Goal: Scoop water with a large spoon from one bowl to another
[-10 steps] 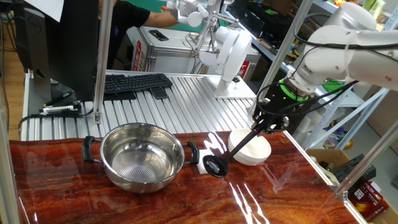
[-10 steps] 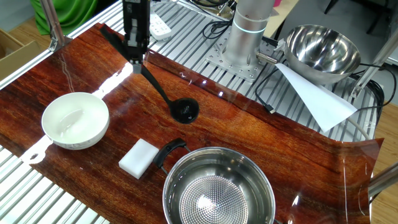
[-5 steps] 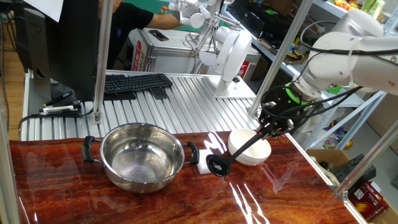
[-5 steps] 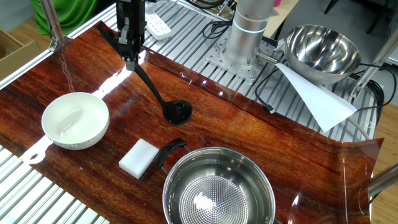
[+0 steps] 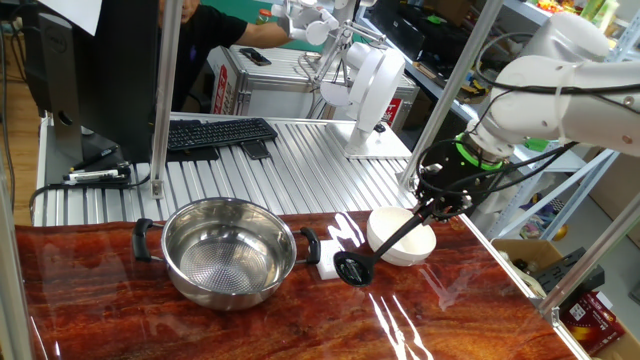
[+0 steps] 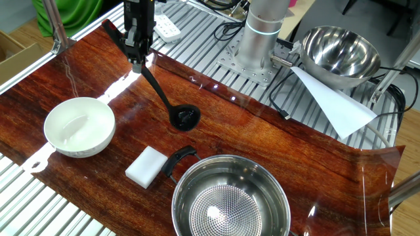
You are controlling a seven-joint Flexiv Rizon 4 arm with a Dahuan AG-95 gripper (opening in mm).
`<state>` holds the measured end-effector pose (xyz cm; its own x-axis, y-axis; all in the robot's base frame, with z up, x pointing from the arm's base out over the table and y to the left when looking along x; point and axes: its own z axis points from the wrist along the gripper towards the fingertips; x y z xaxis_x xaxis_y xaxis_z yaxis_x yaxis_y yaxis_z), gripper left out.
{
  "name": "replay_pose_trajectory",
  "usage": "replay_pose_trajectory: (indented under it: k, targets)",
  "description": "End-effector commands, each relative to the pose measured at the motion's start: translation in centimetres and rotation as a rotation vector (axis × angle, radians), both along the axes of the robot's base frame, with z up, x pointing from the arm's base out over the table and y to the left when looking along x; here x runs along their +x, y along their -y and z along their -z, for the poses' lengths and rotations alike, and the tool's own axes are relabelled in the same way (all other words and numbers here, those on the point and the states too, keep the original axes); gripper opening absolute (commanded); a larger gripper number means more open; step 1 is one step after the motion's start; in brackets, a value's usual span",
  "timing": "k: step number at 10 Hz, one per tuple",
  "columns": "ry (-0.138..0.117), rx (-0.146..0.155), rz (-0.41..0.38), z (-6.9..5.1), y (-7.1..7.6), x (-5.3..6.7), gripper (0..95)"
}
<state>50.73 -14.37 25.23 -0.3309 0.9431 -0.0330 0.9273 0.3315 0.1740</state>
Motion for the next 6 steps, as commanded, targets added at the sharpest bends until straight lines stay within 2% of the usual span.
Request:
replay_pose_trajectory:
  k: [1, 2, 5, 6]
  targets:
    - [-0.043, 0.023, -0.175, 0.02, 0.00, 0.04, 0.0]
    - [-0.053, 0.030, -0.182, 0.02, 0.00, 0.04, 0.0]
    - [-0.057, 0.001, -0.210, 0.01, 0.00, 0.04, 0.0]
    - [-0.072, 0.015, -0.219, 0.01, 0.00, 0.04, 0.0]
